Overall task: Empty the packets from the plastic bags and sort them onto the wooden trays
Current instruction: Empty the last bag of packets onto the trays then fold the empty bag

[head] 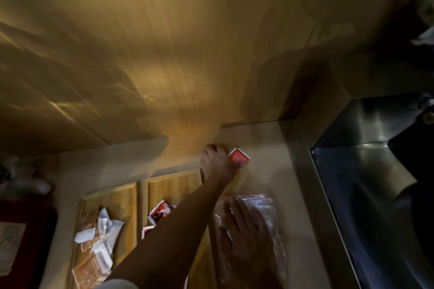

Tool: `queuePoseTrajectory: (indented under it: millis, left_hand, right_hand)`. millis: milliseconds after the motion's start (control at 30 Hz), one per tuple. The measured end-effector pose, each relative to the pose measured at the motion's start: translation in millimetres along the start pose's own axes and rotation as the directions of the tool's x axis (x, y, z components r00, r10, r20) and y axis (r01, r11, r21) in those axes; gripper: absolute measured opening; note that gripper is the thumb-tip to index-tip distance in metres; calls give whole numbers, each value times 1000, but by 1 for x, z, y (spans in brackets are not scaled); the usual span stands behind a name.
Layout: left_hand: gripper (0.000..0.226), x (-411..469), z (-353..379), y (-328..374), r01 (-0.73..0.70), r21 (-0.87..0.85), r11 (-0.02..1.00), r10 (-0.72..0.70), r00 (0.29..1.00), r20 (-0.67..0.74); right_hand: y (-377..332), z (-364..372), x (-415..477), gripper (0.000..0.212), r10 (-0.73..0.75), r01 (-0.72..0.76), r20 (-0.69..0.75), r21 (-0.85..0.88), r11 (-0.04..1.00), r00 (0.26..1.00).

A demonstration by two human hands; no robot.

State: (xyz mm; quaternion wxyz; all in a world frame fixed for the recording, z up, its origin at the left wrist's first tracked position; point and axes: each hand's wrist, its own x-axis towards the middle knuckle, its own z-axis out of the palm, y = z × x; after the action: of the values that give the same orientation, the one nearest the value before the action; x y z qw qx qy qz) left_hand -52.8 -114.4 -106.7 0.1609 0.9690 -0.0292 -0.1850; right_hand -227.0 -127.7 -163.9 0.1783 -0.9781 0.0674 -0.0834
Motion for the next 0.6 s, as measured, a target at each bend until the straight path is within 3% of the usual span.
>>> queuePoseTrajectory:
  millis: [133, 233, 300, 367, 433, 500, 600]
  left_hand:
    - [65, 8, 1, -2, 100, -107, 989, -89, 991, 102]
    - [32, 2, -5, -8, -54, -264, 963, 89, 989, 122]
    - [26, -9, -12, -16, -104, -410, 906, 150, 985, 82]
    - [34, -26, -24, -26, -103, -557, 824, 144, 989, 29]
    - [27, -44, -40, -38, -81, -706, 703, 131, 991, 16]
    - [14, -65, -59, -53, 50, -827, 560, 124, 982, 143]
    - [23, -97, -80, -82, 163, -891, 424, 218, 936, 275]
  right_hand:
    - [1, 1, 1, 47, -24, 24, -3, -38, 999, 1000]
    - [0, 0, -1, 46, -22, 22, -2, -26, 999, 1000]
    - [-1, -2, 0, 47, -11, 11, 2, -21, 1000, 1000]
    - [-2, -5, 2, 50, -9, 11, 37, -60, 998, 999]
    - [-4, -8, 3, 50, -3, 10, 64, -103, 995, 998]
    - [-5, -9, 3, 48, 8, 0, 72, -114, 994, 997]
    - [-5, -9, 2, 47, 12, 1, 99, -124, 992, 995]
